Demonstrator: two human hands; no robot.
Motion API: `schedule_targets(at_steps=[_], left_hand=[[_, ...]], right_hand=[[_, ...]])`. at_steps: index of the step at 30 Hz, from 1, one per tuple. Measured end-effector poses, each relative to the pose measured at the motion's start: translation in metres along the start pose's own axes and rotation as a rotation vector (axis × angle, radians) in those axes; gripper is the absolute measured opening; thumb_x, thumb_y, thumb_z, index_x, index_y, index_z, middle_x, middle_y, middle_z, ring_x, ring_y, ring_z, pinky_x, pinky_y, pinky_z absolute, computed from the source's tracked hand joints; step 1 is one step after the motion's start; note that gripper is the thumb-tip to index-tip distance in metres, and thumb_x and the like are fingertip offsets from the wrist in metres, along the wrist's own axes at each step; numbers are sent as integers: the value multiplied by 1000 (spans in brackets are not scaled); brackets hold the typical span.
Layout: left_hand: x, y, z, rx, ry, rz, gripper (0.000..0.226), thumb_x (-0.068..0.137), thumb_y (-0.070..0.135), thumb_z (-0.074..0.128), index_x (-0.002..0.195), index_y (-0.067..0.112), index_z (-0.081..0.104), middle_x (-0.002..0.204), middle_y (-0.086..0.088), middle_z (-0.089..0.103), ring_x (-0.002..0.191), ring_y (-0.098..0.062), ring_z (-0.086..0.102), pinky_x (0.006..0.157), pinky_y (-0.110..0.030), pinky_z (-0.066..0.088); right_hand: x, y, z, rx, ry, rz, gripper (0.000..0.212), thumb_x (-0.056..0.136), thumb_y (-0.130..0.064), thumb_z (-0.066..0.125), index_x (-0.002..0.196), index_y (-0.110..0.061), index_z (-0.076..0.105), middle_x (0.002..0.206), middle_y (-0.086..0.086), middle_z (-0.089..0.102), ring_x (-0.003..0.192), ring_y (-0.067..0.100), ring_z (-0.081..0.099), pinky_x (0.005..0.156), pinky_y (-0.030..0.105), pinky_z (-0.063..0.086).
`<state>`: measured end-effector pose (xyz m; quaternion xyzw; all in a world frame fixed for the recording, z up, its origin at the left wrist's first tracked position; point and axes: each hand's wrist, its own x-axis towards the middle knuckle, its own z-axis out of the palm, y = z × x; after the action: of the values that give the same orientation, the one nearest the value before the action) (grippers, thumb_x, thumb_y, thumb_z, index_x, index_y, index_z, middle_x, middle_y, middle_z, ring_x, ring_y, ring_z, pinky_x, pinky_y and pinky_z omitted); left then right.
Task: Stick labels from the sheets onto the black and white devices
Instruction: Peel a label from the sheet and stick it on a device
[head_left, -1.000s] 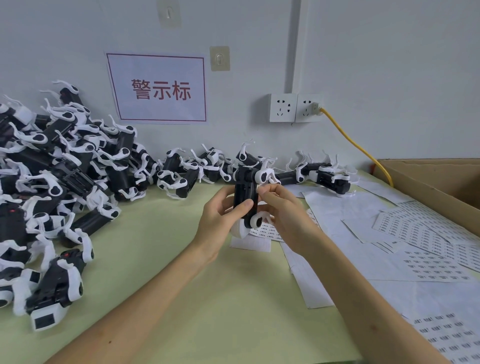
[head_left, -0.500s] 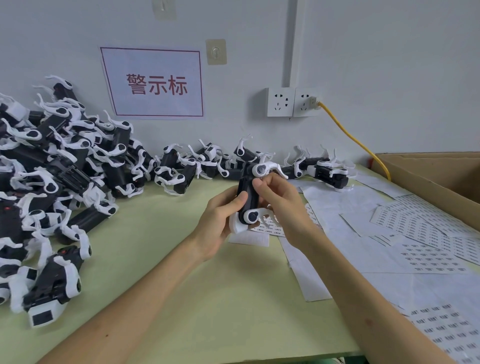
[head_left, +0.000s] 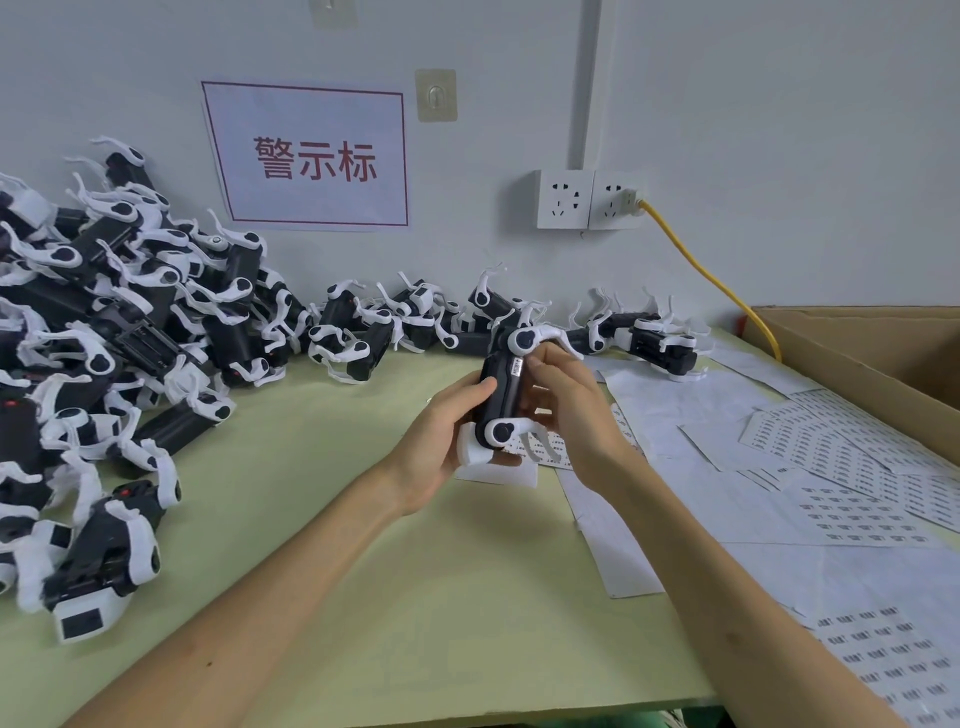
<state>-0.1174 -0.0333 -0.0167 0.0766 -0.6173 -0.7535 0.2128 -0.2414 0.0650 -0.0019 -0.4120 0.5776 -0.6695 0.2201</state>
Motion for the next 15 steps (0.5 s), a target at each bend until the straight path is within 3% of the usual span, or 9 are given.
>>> schedule_targets(at_steps=[2, 5, 9, 12, 15], left_hand=[[1, 0, -2, 27, 27, -38, 42, 104, 34, 44, 135, 11, 60, 120, -12, 72, 102, -27, 68, 75, -41, 59], [1, -1, -3, 66, 26, -49, 48, 97, 41, 44, 131, 12, 61, 114, -9, 73, 99, -25, 68, 74, -42, 59], [1, -2, -2, 174, 46, -12, 48, 92, 48, 56, 130, 20, 62, 108, -3, 75, 99, -22, 73, 77, -43, 61], [2, -6, -1, 252, 115, 16, 50, 89, 52, 58, 126, 19, 64, 103, -3, 76, 94, -20, 72, 90, -44, 57], [2, -7, 1, 268, 128, 25, 52, 90, 54, 55, 126, 17, 63, 104, -9, 76, 89, -20, 72, 84, -36, 57]], right_hand=[[-1, -1, -1, 31, -68, 8, 13, 95, -13, 49, 82, -11, 47, 69, 0, 53, 61, 15, 48, 60, 35, 31], [-3, -2, 0, -6, -100, -19, 19, 86, -31, 57, 79, -16, 48, 64, -6, 52, 59, 12, 50, 56, 30, 35], [-3, 1, 2, -105, -101, -106, 29, 97, -34, 63, 80, -14, 50, 61, -9, 53, 59, 11, 49, 52, 18, 39], [-1, 3, 1, -149, -111, -114, 30, 102, -29, 60, 79, -13, 51, 61, -7, 54, 63, 15, 50, 53, 17, 40], [0, 5, 1, -175, -117, -126, 30, 103, -28, 59, 79, -12, 51, 63, -4, 55, 62, 16, 52, 54, 17, 41]])
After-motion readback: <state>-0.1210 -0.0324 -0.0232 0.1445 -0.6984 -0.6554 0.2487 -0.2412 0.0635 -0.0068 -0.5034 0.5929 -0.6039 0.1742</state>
